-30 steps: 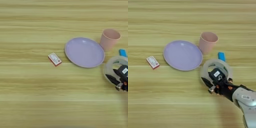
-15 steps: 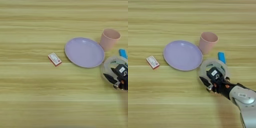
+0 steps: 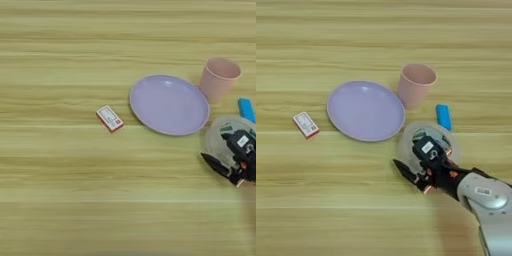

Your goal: Move the objects on the table

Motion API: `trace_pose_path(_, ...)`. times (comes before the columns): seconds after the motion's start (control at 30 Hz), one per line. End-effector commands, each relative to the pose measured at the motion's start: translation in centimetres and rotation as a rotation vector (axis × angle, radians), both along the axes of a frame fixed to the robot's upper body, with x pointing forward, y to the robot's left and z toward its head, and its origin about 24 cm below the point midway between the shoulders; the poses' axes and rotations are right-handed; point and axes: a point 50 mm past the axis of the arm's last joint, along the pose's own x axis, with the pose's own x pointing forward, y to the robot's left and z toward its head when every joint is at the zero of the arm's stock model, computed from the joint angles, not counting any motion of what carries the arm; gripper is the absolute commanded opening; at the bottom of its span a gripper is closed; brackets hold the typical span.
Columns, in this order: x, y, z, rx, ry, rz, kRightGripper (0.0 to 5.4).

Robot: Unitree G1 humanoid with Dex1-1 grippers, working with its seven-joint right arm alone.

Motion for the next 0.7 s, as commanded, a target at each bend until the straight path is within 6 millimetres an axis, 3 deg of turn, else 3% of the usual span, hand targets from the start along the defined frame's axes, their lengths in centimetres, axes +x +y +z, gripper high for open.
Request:
trace_pose_path(0.03, 1.1, -0.3, 3.3, 0.014, -0.172, 0.014, 4.14)
trace_pose_path(0.4, 2.3, -1.0, 5.8, 0.177, -0.322, -0.061, 5.39)
trace_pose_path(0.7, 3.4, -2.3, 6.5, 0.245, -0.366, -0.196, 5.39)
